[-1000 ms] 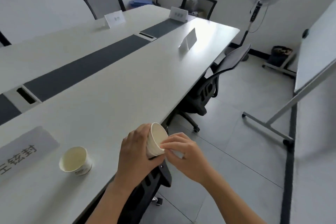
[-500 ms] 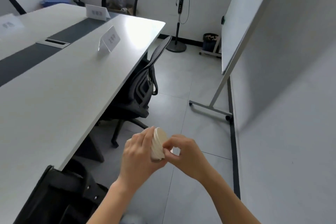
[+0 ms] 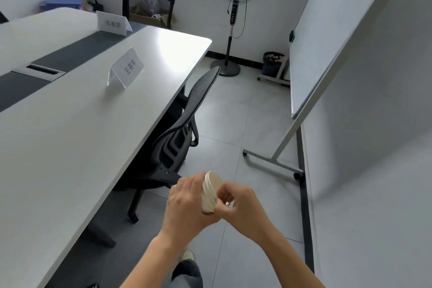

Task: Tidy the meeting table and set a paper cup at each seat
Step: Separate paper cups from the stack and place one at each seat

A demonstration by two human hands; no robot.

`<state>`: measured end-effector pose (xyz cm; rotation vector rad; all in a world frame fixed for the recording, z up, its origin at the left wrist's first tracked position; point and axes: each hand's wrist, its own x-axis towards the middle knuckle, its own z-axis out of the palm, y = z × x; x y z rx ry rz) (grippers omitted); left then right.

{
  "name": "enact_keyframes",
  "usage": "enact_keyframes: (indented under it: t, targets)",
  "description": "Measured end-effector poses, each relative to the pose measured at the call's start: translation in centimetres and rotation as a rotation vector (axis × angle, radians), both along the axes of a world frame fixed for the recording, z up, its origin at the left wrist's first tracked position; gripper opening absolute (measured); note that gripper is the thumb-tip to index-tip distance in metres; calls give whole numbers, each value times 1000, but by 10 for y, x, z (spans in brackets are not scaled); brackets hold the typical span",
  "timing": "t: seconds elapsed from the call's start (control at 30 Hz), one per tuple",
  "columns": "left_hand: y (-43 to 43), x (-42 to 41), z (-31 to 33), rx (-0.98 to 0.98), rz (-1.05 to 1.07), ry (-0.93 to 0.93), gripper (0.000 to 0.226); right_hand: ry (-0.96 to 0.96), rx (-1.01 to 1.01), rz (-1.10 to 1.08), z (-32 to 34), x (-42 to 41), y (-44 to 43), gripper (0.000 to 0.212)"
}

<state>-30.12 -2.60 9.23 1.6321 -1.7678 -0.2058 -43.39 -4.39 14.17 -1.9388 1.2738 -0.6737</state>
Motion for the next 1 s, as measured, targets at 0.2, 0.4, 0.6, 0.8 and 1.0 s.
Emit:
enact_keyframes:
  t: [0.2, 0.4, 0.6, 0.8, 1.0]
  targets:
    - [-111, 16, 7, -16, -29, 66, 63, -59, 14, -50, 10, 17, -107, 24]
    - [-176, 10, -3, 21, -63, 110, 66, -92, 30, -93, 2, 12, -170, 32]
    - [-255, -16, -6, 80, -59, 154, 68, -123, 62, -81, 2, -17, -257, 33]
    - [-351, -58, -6, 233, 67, 404, 71, -120, 15, -29, 8, -61, -366, 32]
    - [-429, -105, -1, 360, 113, 737, 67, -207, -82, -159, 12, -121, -459, 7]
